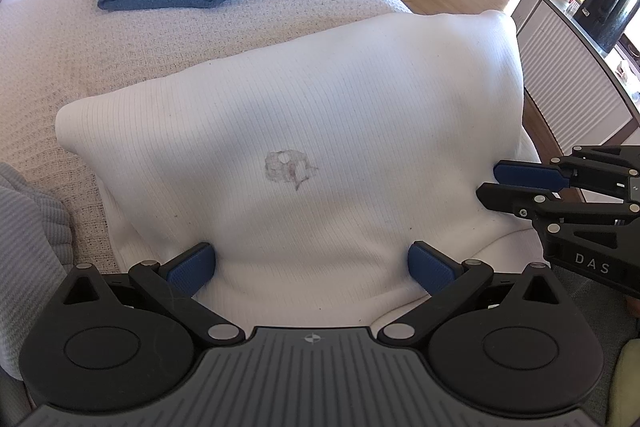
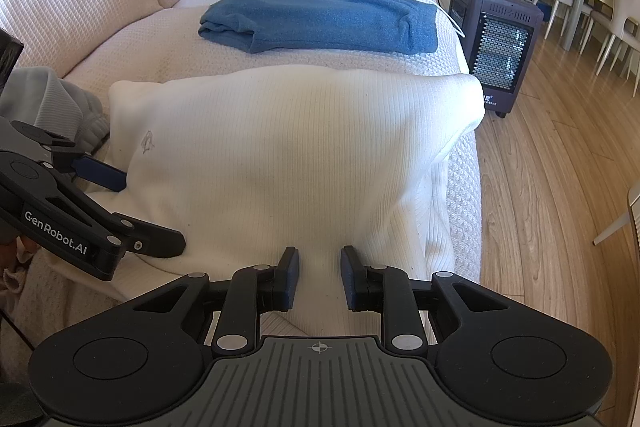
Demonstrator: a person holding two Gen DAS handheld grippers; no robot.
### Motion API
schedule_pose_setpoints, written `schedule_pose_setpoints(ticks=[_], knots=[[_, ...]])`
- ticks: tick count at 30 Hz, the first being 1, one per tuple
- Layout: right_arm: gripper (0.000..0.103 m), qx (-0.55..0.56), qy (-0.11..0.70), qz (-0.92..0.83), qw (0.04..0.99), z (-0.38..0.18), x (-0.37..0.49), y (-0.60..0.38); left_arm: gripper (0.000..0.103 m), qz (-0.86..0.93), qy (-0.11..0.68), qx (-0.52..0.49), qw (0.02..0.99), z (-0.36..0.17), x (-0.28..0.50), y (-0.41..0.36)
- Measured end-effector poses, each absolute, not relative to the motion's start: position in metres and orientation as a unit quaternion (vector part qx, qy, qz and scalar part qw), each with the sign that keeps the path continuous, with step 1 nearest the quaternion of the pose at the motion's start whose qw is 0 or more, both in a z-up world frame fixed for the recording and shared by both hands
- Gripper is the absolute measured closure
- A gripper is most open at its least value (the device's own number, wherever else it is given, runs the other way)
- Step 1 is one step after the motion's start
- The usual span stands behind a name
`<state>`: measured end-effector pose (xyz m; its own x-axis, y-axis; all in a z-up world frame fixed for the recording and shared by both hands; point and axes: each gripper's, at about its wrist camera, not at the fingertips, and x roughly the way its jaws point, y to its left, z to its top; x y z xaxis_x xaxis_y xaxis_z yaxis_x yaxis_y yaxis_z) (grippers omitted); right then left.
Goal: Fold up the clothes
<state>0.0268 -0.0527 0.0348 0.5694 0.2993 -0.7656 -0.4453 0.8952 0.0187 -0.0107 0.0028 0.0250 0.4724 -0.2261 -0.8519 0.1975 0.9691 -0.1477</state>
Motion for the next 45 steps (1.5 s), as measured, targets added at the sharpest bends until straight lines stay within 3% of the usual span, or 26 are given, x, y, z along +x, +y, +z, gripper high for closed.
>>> schedule_pose_setpoints(ticks=[45], knots=[[0.079, -0.075, 0.415, 0.217, 0.880, 0.0338, 0.0284, -0.0542, 0.000, -0.121, 0.488, -0.002, 0.864, 0.0175, -0.0166, 0.0001]])
